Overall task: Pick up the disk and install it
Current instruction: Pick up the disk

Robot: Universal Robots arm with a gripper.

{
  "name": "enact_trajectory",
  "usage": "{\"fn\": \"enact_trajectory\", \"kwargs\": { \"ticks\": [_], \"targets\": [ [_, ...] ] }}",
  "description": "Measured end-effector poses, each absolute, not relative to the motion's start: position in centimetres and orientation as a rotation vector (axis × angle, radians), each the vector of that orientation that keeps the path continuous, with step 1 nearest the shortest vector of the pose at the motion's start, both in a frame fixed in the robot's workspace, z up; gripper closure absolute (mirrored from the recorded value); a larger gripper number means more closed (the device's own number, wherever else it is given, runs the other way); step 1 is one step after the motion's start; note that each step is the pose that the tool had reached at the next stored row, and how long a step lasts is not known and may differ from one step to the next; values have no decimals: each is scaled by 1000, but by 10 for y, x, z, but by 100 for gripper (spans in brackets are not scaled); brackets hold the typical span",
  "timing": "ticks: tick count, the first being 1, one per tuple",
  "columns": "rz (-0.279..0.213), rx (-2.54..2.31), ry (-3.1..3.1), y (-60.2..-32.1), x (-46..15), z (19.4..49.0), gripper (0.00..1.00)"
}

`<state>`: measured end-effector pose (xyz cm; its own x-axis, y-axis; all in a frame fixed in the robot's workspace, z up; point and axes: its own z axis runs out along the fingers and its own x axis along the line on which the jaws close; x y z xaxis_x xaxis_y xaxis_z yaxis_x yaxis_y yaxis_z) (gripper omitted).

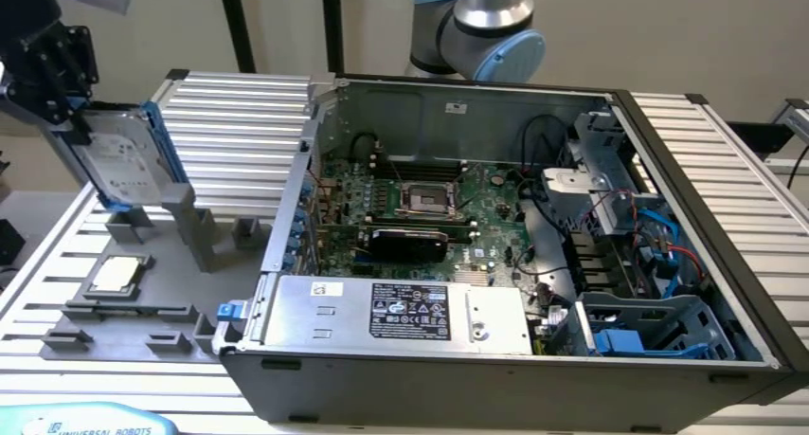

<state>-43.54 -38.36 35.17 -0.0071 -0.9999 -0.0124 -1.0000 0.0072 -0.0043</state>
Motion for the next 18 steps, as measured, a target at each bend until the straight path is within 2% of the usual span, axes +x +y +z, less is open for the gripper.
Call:
{"fn": "enact_trajectory", "kwargs": {
  "ticks": [18],
  "targets": [
    [13,-2204,2218,-384,-405,433,67]
  ]
}}
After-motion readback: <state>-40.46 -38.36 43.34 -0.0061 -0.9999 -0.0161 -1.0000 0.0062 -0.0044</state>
